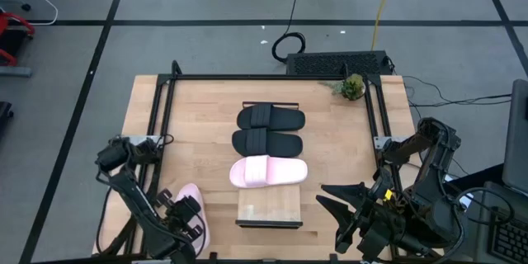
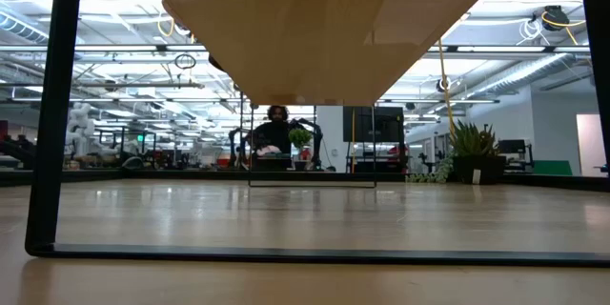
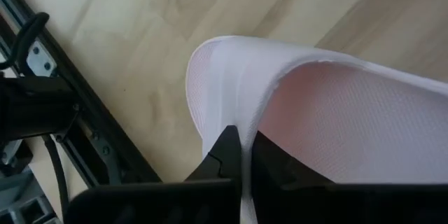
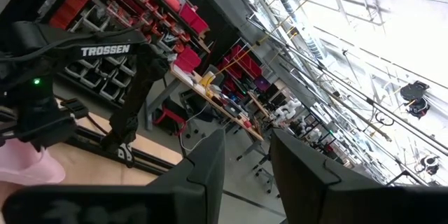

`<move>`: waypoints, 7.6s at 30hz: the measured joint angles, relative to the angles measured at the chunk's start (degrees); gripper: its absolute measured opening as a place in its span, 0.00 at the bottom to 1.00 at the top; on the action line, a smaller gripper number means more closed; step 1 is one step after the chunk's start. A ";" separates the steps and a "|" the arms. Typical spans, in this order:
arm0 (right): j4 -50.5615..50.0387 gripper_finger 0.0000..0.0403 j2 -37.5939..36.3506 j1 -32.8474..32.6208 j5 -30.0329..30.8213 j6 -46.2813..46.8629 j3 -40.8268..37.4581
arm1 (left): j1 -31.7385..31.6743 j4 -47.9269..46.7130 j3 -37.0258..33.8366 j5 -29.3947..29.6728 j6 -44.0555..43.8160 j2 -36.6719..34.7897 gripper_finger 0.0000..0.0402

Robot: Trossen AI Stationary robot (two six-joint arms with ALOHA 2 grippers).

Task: Pick and place slides into the shelf
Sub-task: Put the pink slide on the shelf

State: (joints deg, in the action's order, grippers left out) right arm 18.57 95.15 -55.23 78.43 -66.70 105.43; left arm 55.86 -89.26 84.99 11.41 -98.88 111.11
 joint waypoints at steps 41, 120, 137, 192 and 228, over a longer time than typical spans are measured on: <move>-1.86 0.27 -4.27 0.12 1.28 -0.46 0.00 | -10.22 -0.80 0.99 3.75 1.94 -12.29 0.00; -6.75 0.27 -6.32 12.70 4.41 7.11 -7.63 | -22.80 -0.78 39.23 28.35 48.86 -12.69 0.00; -19.76 0.27 -6.92 24.53 -24.65 42.33 -7.65 | -22.01 -0.74 42.97 35.81 55.54 -12.85 0.00; -20.57 0.60 -2.64 44.66 -36.05 65.00 -7.63 | -46.35 13.03 42.95 44.76 97.34 -12.99 0.00; -21.30 0.60 -2.71 46.21 -25.66 62.90 -7.63 | -49.60 16.83 42.88 43.92 101.98 -12.24 0.00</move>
State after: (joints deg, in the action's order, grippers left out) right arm -2.73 92.44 -9.02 52.77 -3.79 97.80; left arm 6.26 -72.42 127.87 55.33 3.09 98.87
